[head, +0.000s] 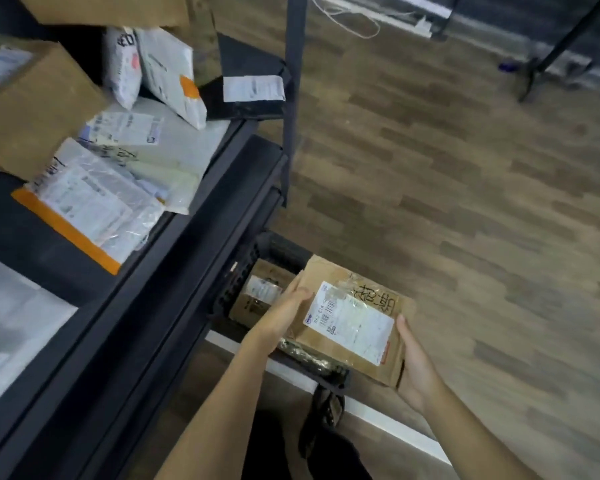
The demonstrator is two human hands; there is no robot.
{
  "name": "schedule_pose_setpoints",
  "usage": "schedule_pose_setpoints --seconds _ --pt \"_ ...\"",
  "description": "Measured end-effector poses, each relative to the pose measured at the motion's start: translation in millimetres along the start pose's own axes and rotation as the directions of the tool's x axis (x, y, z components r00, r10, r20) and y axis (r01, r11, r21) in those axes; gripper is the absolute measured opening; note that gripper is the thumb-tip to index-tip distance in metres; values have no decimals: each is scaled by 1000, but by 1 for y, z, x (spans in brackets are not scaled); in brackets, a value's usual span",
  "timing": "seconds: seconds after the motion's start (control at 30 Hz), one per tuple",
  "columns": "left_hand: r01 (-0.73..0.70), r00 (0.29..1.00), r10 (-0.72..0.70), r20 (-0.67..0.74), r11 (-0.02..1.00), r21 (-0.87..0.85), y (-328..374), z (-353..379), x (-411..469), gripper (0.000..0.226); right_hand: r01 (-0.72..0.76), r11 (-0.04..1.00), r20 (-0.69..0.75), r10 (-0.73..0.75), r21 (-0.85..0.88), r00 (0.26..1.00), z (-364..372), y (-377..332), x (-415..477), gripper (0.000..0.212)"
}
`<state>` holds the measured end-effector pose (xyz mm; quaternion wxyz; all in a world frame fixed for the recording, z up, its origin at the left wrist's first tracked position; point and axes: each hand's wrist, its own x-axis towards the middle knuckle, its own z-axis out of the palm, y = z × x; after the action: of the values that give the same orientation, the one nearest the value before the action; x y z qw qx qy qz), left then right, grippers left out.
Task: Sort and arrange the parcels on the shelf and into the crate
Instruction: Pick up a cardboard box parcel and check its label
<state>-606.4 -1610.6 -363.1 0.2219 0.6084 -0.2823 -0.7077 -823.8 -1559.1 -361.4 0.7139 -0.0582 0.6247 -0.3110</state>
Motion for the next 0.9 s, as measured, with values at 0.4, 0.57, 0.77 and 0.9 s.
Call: schedule_pose_setpoints --seconds 0.4,0.57,0.77,0.9 --pt "236 969 -222 -106 963 134 -107 15 207 50 -271 955 -151 288 124 946 -72 70 237 55" --pt "192 981 -179 -72 938 290 -149 10 298 50 -209 961 -153 238 181 959 -88 84 320 47" --pt "185 981 -155 -113 920 345 -168 17 381 50 -30 995 -239 51 90 970 -98 76 389 32" --pt "212 975 -164 -151 895 393 -174 17 408 51 0 1000 -342 9 29 940 -98 76 419 25"
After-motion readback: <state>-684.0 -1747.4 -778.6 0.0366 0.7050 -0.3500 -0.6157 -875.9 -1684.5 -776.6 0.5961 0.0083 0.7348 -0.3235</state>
